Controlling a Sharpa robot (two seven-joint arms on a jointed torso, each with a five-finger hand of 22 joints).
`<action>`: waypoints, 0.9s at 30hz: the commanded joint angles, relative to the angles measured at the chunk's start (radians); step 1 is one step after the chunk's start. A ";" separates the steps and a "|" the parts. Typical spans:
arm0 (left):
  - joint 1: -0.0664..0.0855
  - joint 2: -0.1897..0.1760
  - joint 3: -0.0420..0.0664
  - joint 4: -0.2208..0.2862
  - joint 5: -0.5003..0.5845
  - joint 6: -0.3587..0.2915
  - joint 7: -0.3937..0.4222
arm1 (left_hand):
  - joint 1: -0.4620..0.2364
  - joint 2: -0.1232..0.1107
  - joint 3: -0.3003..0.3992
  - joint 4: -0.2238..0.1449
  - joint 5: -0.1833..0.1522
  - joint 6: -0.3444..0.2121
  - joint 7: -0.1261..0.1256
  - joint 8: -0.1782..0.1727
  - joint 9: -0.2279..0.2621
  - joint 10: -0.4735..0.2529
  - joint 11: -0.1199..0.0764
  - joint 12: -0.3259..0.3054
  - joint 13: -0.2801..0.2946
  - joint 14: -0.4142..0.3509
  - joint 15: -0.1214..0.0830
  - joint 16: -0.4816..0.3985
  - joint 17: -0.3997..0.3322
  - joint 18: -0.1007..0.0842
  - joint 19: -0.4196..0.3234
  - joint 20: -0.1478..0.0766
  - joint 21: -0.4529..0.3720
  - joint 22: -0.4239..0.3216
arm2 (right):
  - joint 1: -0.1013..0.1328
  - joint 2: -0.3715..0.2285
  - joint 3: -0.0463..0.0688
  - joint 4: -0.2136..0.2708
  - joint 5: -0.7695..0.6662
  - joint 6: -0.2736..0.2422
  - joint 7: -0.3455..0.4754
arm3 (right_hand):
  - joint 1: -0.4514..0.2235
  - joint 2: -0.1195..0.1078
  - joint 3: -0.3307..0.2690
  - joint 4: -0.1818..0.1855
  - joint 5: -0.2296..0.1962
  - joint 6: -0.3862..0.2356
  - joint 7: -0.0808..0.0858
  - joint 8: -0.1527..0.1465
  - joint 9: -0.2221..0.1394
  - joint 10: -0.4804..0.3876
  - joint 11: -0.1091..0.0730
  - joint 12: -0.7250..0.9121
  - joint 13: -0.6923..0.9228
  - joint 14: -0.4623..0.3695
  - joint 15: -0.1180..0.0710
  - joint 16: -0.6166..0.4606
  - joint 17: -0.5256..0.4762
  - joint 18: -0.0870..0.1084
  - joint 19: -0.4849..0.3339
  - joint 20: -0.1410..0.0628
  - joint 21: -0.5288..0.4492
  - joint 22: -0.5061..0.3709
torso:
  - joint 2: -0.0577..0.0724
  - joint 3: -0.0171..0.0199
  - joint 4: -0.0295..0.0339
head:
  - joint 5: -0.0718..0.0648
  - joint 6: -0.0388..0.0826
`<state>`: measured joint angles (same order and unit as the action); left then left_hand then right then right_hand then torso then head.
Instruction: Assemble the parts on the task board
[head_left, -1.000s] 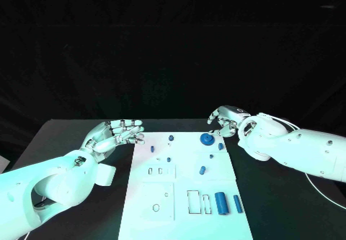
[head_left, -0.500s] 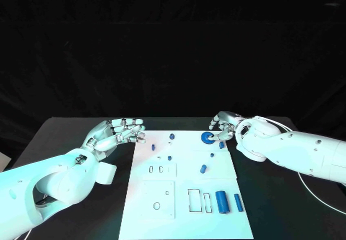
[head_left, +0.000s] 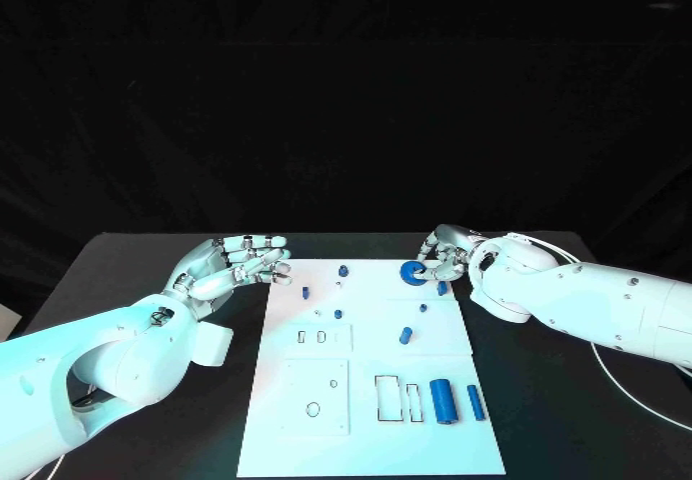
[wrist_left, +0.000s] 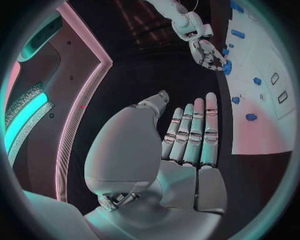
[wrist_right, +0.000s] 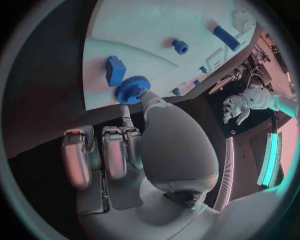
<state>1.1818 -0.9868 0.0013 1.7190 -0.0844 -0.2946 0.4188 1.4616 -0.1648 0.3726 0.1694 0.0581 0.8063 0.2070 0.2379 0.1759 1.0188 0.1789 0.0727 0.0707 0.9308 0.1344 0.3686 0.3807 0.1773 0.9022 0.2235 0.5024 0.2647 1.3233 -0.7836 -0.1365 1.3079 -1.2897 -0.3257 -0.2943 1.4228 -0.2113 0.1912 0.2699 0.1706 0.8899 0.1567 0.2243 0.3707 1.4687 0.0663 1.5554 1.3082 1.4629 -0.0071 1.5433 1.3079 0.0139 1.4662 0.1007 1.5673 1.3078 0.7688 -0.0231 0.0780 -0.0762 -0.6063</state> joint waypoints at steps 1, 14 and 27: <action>0.001 0.002 0.001 0.000 -0.002 0.018 0.002 | -0.003 -0.003 0.001 -0.005 -0.004 -0.007 0.024 -0.005 0.001 -0.002 0.000 -0.004 0.000 0.001 -0.005 0.007 0.001 0.002 -0.007 -0.003 0.004 0.001 | -0.006 0.001 -0.003 -0.001 0.023 0.029 -0.011 | 0.009 0.004 -0.004 0.003 0.009 -0.001 -0.001 0.007 0.002 0.092 0.006 0.006 0.251 0.094 0.007 0.006 0.196 -0.014 0.105 0.004 0.003 0.263 | -0.001 0.0004 0.0017 | 0.001 0.000; 0.001 0.003 0.001 -0.002 -0.003 0.016 -0.003 | -0.003 -0.001 0.002 -0.005 -0.004 -0.007 0.025 -0.005 0.001 -0.003 0.001 -0.004 0.000 0.000 -0.005 0.007 0.002 0.001 -0.008 -0.003 0.005 0.002 | -0.006 -0.002 -0.003 0.020 0.007 -0.024 0.019 | 0.015 0.006 -0.003 0.004 0.015 0.004 -0.002 0.010 0.003 0.094 0.006 0.007 0.253 0.095 0.006 0.007 0.200 -0.014 0.105 0.003 0.003 0.263 | 0.000 0.0004 0.0005 | 0.002 0.004; 0.001 0.001 0.001 -0.006 -0.003 0.016 -0.016 | -0.001 0.006 0.007 -0.007 -0.004 -0.007 0.027 -0.005 0.002 -0.005 0.002 -0.005 -0.001 -0.004 -0.004 0.008 0.004 0.001 -0.011 -0.003 0.011 0.005 | -0.006 -0.005 -0.003 0.023 0.002 0.005 0.026 | 0.010 -0.007 -0.022 0.014 0.021 -0.012 0.001 0.005 -0.001 0.086 0.008 -0.001 0.243 0.095 0.008 0.008 0.201 -0.014 0.105 0.004 0.003 0.263 | 0.000 0.0004 0.0018 | 0.002 0.003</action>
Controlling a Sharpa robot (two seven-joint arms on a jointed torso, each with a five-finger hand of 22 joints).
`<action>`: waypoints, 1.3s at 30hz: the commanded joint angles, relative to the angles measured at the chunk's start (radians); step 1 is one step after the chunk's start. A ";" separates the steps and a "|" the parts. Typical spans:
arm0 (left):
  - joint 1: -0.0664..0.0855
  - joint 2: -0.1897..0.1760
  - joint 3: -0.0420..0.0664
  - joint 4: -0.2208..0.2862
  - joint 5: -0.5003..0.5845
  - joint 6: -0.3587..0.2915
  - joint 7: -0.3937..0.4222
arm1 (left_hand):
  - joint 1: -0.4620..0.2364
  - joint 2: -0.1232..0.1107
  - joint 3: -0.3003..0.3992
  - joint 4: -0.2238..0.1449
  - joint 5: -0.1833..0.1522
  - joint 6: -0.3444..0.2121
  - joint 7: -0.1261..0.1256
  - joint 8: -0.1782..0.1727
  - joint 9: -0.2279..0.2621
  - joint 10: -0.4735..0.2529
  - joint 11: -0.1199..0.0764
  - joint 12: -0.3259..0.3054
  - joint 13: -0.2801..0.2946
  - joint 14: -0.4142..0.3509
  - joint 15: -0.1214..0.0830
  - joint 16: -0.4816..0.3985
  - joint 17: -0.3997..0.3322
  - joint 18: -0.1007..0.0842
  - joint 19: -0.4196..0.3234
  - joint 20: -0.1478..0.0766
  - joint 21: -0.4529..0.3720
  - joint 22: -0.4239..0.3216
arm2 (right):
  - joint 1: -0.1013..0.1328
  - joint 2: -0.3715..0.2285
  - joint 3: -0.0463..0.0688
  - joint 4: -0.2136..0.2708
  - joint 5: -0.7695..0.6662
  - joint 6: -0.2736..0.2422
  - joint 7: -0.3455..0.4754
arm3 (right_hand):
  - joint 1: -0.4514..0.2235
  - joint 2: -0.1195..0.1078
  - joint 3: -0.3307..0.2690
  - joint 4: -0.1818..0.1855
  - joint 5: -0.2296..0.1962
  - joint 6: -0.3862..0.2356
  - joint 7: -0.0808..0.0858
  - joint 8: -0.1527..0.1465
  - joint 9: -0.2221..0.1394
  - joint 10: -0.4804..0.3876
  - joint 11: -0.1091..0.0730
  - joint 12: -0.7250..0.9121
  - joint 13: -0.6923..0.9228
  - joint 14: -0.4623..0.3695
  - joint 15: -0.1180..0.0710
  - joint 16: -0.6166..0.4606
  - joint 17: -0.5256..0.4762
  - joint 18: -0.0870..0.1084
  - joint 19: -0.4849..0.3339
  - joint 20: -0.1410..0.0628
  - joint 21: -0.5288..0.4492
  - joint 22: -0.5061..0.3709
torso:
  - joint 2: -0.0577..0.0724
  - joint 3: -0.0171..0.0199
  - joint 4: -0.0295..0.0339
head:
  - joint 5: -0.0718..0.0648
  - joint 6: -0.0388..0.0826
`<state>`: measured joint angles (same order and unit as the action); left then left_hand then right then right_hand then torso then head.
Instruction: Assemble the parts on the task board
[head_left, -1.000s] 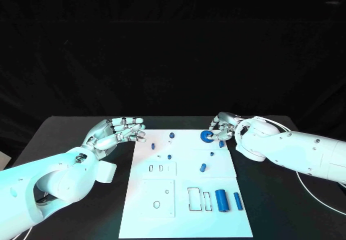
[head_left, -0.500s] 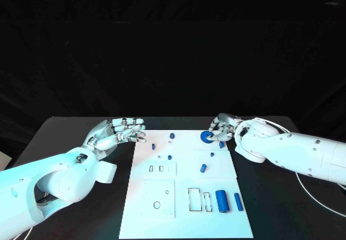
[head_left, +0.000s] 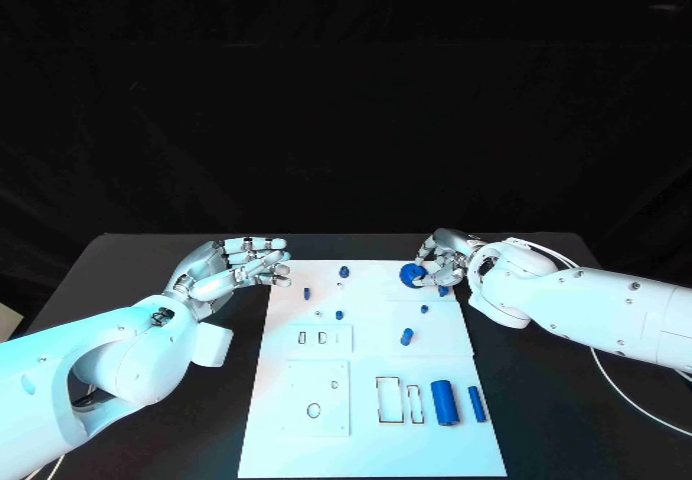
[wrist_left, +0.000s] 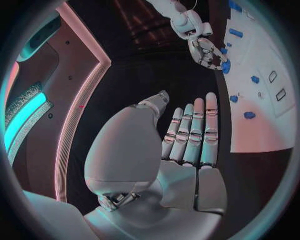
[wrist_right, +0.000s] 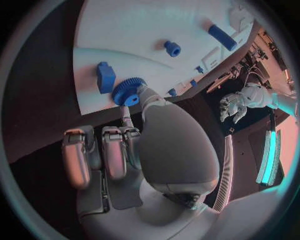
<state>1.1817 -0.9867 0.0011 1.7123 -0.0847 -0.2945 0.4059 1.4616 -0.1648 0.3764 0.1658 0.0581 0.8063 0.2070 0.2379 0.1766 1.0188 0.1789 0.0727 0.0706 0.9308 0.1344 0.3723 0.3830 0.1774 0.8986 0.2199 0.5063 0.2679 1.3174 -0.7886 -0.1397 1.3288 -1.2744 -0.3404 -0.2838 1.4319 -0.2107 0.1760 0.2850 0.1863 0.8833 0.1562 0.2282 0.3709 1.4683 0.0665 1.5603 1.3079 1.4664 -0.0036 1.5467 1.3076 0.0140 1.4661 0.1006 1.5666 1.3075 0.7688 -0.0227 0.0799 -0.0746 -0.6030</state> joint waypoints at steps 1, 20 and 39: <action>0.001 0.001 0.001 0.001 -0.003 0.017 -0.003 | -0.001 0.006 0.003 -0.004 -0.004 -0.007 0.027 -0.005 0.001 -0.005 0.002 -0.005 -0.001 -0.004 -0.004 0.004 0.002 0.001 -0.007 0.001 0.007 0.002 | 0.000 0.000 0.000 0.003 -0.013 0.020 0.017 | 0.001 -0.007 -0.007 -0.001 0.005 -0.005 0.001 0.001 -0.001 0.086 0.008 -0.005 0.244 0.091 0.004 0.005 0.201 -0.014 0.105 0.004 0.004 0.263 | 0.000 0.0000 -0.0002 | 0.001 0.000; 0.001 0.001 0.001 0.001 -0.003 0.027 -0.011 | 0.000 0.009 0.007 -0.006 -0.004 -0.009 0.029 -0.006 0.001 -0.008 0.004 -0.006 -0.001 -0.006 -0.004 0.006 0.003 0.001 -0.010 0.001 0.011 0.004 | -0.001 0.018 0.000 -0.007 -0.050 0.025 0.002 | 0.011 0.027 0.010 0.001 0.041 0.022 -0.004 0.015 0.001 0.103 0.004 0.010 0.263 0.094 0.002 0.009 0.213 -0.014 0.105 0.004 0.004 0.263 | 0.000 -0.0012 -0.0011 | -0.003 -0.003; 0.001 0.001 0.001 -0.001 -0.003 0.033 -0.015 | 0.000 0.009 0.007 -0.007 -0.004 -0.010 0.030 -0.007 0.000 -0.009 0.004 -0.007 -0.001 -0.007 -0.003 0.006 0.004 0.001 -0.012 0.001 0.013 0.005 | -0.001 0.012 -0.001 0.056 -0.210 -0.082 -0.018 | 0.032 0.027 0.087 -0.011 0.116 0.064 -0.015 0.013 -0.006 0.103 -0.007 0.010 0.263 0.095 -0.008 0.011 0.219 -0.014 0.105 -0.005 0.004 0.263 | -0.001 -0.0010 -0.0005 | -0.001 0.001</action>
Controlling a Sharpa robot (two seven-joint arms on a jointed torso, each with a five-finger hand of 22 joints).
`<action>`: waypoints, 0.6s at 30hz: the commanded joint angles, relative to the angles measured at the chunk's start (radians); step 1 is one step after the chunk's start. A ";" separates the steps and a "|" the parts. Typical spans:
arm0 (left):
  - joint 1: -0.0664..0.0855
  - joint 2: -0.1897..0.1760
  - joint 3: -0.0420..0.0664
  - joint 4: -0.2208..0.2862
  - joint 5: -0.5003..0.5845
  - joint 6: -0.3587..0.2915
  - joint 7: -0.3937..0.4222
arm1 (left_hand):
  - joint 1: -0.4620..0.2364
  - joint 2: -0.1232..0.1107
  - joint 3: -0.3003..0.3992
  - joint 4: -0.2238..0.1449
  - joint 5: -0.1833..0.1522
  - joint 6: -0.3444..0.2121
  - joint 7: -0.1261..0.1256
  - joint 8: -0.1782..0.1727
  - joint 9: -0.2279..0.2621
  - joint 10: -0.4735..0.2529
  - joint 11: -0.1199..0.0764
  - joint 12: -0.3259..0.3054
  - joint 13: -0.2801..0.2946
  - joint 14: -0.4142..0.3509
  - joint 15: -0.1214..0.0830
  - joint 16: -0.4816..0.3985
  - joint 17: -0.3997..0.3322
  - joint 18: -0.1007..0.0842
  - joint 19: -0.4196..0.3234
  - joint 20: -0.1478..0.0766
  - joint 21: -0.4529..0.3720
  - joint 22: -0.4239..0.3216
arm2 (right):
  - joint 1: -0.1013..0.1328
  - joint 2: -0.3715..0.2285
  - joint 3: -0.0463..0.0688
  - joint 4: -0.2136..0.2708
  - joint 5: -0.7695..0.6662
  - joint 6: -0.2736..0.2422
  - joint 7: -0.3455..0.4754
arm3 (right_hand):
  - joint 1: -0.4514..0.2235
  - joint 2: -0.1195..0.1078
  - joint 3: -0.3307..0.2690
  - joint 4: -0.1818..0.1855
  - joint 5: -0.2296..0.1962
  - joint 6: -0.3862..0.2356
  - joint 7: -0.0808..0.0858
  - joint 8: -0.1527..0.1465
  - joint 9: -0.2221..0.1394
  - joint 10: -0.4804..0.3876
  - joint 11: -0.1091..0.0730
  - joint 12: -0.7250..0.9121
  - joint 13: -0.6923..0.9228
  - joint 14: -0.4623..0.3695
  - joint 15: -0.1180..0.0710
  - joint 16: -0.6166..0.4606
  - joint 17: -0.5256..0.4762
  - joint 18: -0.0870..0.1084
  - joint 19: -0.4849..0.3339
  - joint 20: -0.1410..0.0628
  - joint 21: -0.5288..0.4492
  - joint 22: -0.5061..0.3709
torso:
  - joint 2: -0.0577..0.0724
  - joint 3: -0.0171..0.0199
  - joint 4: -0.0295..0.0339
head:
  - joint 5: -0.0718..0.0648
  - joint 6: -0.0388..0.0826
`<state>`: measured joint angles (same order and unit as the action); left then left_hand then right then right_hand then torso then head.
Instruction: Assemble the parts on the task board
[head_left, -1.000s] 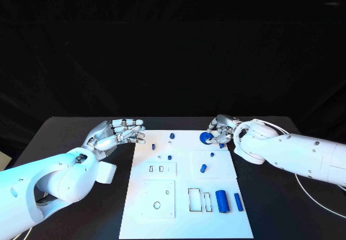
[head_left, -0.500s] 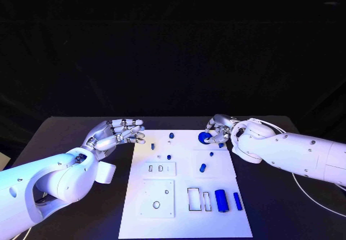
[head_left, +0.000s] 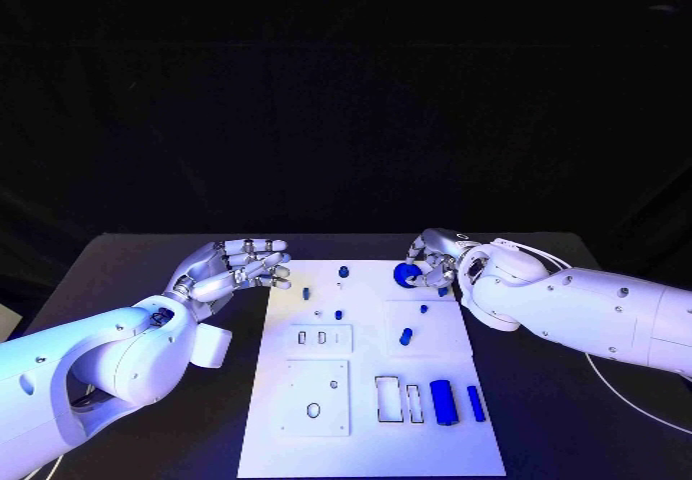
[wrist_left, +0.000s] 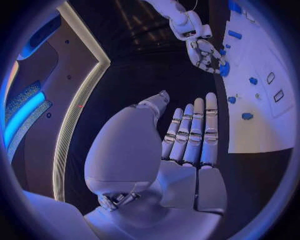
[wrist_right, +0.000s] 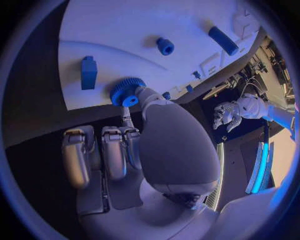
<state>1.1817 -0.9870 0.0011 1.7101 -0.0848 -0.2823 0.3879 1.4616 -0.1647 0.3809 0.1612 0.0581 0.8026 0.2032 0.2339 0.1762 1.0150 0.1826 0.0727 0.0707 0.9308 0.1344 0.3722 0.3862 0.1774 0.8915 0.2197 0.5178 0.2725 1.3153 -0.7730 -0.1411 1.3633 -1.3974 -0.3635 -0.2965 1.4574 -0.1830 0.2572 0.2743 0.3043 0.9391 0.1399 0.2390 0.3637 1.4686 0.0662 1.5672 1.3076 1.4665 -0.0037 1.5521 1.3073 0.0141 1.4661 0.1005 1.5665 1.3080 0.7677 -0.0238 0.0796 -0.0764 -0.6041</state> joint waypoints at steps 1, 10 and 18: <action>0.001 0.001 0.001 0.000 -0.003 0.022 0.003 | 0.000 0.009 0.003 -0.002 -0.004 -0.007 0.034 -0.003 0.001 -0.005 0.001 -0.007 -0.001 -0.007 -0.003 0.006 0.001 0.001 -0.005 0.001 0.001 0.001 | 0.002 -0.006 0.000 0.031 -0.096 -0.065 -0.006 | 0.005 -0.002 0.008 0.000 -0.004 0.010 0.001 0.002 0.001 0.102 -0.007 0.004 0.263 0.095 -0.008 0.005 0.218 -0.014 0.105 -0.006 0.004 0.263 | 0.000 0.0004 -0.0004 | 0.002 0.002; 0.001 0.006 0.001 -0.002 -0.003 0.031 0.004 | 0.000 0.010 0.004 -0.003 -0.004 -0.008 0.035 -0.004 0.001 -0.007 0.001 -0.007 -0.002 -0.008 -0.003 0.006 0.002 0.000 -0.006 0.002 0.003 0.002 | 0.018 0.009 0.002 0.139 -0.195 -0.117 -0.025 | -0.004 -0.005 0.018 0.005 -0.019 0.010 0.001 -0.003 -0.002 0.102 -0.007 0.004 0.263 0.094 -0.009 0.005 0.217 -0.014 0.105 -0.007 0.004 0.263 | 0.001 0.0014 0.0024 | 0.002 0.002; 0.000 0.010 0.001 -0.004 -0.003 0.033 0.004 | 0.000 0.010 0.004 -0.003 -0.004 -0.008 0.035 -0.004 0.001 -0.007 0.001 -0.007 -0.002 -0.008 -0.003 0.006 0.002 0.000 -0.006 0.002 0.003 0.002 | 0.018 0.077 0.001 0.167 -0.286 -0.121 -0.045 | -0.006 -0.006 0.020 0.005 -0.022 0.010 0.001 -0.004 -0.002 0.102 -0.007 0.004 0.263 0.095 -0.009 0.005 0.219 -0.014 0.105 -0.007 0.004 0.263 | 0.002 0.0004 0.0000 | 0.010 0.001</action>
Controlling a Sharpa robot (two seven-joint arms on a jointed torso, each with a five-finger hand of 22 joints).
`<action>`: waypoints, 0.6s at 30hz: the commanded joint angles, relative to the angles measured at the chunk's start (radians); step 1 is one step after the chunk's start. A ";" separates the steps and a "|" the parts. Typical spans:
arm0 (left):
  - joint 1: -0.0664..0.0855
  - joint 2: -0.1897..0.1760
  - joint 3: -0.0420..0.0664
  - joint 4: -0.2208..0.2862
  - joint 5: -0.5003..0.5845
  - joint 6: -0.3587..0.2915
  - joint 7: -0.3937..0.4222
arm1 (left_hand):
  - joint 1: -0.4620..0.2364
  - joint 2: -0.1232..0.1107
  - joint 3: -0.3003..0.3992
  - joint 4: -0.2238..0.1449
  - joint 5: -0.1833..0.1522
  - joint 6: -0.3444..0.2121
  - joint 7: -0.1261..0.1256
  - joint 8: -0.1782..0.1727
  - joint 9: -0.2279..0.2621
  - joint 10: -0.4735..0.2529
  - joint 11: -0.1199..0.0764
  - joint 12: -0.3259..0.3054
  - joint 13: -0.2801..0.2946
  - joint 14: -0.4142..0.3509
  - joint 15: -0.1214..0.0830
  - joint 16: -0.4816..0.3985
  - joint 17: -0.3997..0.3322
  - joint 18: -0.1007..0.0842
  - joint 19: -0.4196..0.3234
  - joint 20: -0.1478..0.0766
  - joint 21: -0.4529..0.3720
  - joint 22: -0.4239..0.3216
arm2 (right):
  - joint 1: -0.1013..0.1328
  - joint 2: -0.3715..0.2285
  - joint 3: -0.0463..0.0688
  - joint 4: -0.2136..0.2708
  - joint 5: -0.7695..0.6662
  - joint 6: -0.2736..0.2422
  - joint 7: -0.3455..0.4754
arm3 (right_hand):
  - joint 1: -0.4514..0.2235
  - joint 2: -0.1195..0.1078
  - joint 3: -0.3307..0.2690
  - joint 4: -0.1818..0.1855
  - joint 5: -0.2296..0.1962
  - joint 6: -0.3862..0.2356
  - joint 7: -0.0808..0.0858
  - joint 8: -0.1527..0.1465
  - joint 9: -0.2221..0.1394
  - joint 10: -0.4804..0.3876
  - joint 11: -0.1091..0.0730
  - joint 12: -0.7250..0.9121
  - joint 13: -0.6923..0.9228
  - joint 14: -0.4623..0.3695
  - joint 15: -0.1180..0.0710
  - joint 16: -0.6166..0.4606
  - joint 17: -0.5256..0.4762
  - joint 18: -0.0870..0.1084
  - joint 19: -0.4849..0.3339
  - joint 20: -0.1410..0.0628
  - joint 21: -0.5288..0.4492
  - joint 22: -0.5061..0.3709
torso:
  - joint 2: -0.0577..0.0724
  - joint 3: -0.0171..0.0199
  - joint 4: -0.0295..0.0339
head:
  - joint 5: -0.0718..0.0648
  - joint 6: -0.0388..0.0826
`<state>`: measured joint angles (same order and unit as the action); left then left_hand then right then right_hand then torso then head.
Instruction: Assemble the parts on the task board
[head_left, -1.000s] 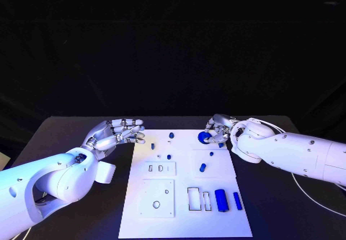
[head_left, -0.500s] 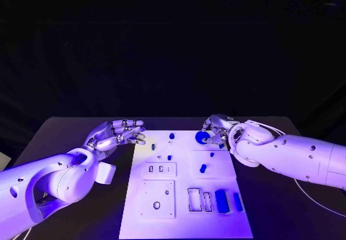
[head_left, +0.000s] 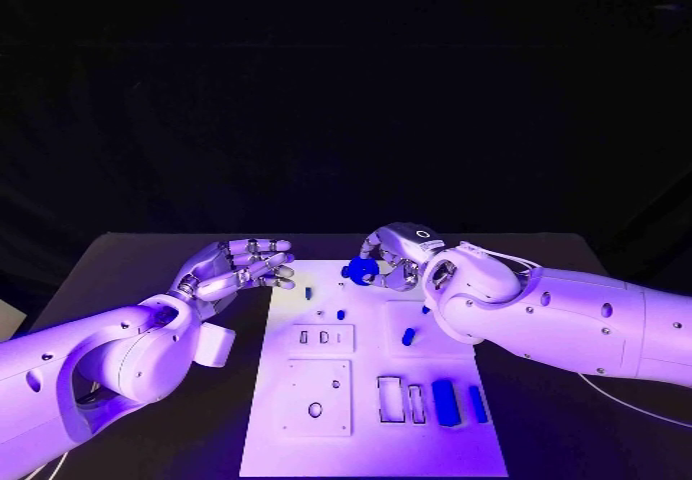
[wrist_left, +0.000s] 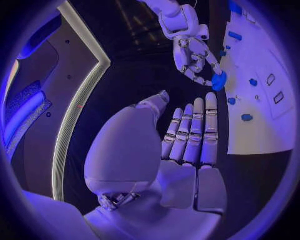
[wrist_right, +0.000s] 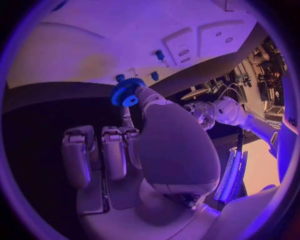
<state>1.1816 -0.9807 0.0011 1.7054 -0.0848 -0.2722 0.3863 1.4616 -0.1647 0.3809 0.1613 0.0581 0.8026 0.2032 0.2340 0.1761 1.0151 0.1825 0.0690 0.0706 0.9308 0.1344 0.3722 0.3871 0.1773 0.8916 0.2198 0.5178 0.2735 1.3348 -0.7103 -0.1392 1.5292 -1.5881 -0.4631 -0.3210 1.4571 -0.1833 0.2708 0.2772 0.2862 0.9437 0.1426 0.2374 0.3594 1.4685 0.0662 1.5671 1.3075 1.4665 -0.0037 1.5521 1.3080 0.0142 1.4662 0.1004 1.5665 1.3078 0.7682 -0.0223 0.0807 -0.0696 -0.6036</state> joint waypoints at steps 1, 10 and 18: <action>0.001 0.004 0.001 0.001 -0.003 0.023 0.006 | 0.000 0.010 0.004 -0.003 -0.004 -0.008 0.035 -0.004 0.001 -0.007 0.001 -0.003 -0.002 -0.008 -0.003 0.007 0.001 0.000 -0.006 0.002 0.003 0.001 | -0.002 0.025 -0.001 -0.002 -0.104 -0.019 -0.023 | -0.006 -0.007 0.007 0.002 -0.005 0.005 -0.001 -0.003 0.002 0.102 -0.007 0.004 0.263 0.095 -0.009 0.005 0.218 -0.014 0.105 -0.007 0.004 0.263 | 0.001 -0.0009 -0.0014 | 0.004 0.001; 0.001 0.007 0.001 -0.001 -0.003 0.024 0.005 | -0.001 0.010 0.004 -0.003 -0.005 -0.009 0.035 -0.005 0.001 -0.008 0.002 -0.003 -0.002 -0.009 -0.002 0.007 0.001 0.000 -0.008 0.002 0.004 0.002 | -0.022 0.096 -0.009 -0.054 -0.144 -0.002 -0.033 | -0.006 -0.007 0.012 0.002 -0.009 0.005 -0.001 -0.005 0.001 0.102 -0.007 0.004 0.263 0.094 -0.009 0.005 0.216 -0.014 0.105 -0.007 0.004 0.263 | 0.001 -0.0029 0.0023 | 0.002 0.001; 0.001 0.006 0.001 -0.002 -0.004 0.023 0.004 | -0.001 0.010 0.004 -0.003 -0.005 -0.009 0.035 -0.005 0.001 -0.008 0.002 -0.003 -0.002 -0.009 -0.002 0.007 0.001 0.000 -0.008 0.002 0.004 0.002 | -0.041 0.131 -0.011 -0.093 -0.159 0.021 -0.029 | -0.007 -0.008 0.014 0.001 -0.013 0.004 -0.001 -0.006 0.000 0.102 -0.007 0.004 0.263 0.094 -0.009 0.004 0.214 -0.014 0.105 -0.007 0.004 0.263 | 0.002 -0.0024 0.0025 | 0.005 -0.005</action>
<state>1.1815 -0.9757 0.0010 1.7019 -0.0851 -0.2674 0.3856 1.4617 -0.1647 0.3809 0.1612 0.0581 0.8026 0.2033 0.2340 0.1759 1.0151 0.1825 0.0691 0.0707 0.9271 0.1307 0.3755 0.3869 0.1774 0.8916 0.2198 0.5178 0.2743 1.2966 -0.5837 -0.1499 1.4424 -1.7092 -0.4640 -0.3469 1.4540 -0.1864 0.2792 0.2797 0.2785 0.9419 0.1439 0.2297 0.3596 1.4685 0.0662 1.5671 1.3074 1.4665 -0.0037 1.5520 1.3078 0.0142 1.4662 0.1004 1.5665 1.3075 0.7702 -0.0248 0.0832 -0.0658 -0.6071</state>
